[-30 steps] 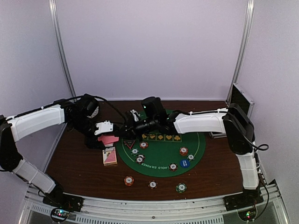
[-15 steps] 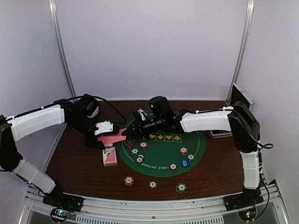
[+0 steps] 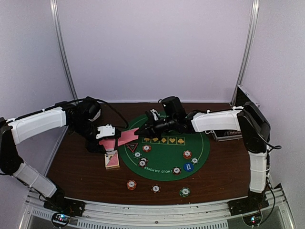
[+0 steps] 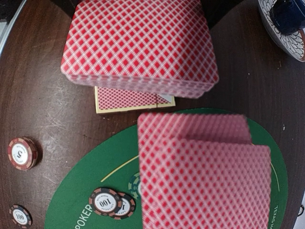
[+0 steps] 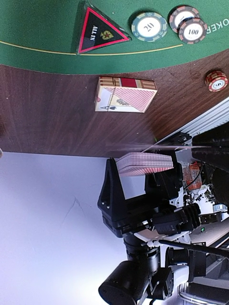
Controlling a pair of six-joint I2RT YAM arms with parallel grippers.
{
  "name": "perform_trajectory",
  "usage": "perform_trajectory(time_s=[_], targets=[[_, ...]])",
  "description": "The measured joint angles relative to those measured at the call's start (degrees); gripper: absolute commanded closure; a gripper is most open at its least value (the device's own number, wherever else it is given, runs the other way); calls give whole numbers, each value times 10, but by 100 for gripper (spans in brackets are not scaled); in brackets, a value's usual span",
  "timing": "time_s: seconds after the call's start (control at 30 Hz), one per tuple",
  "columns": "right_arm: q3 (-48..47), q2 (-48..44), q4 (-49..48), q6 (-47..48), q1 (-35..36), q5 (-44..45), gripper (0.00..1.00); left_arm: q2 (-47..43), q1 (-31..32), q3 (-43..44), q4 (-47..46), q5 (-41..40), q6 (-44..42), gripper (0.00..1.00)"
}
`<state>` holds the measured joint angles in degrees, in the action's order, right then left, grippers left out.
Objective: Distribute texas hold em gaming equipment
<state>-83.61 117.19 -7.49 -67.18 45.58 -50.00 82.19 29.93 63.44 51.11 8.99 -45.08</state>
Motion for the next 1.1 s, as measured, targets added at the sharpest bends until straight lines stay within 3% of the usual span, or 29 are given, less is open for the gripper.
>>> perform_trajectory(time_s=[0.63,1.1], targets=[[-9,38,-28,-12,-22,-12,100,0,0,0,6,-7,0,58],[-8,38,-61,-33,10,-12,100,0,0,0,14,-7,0,59]])
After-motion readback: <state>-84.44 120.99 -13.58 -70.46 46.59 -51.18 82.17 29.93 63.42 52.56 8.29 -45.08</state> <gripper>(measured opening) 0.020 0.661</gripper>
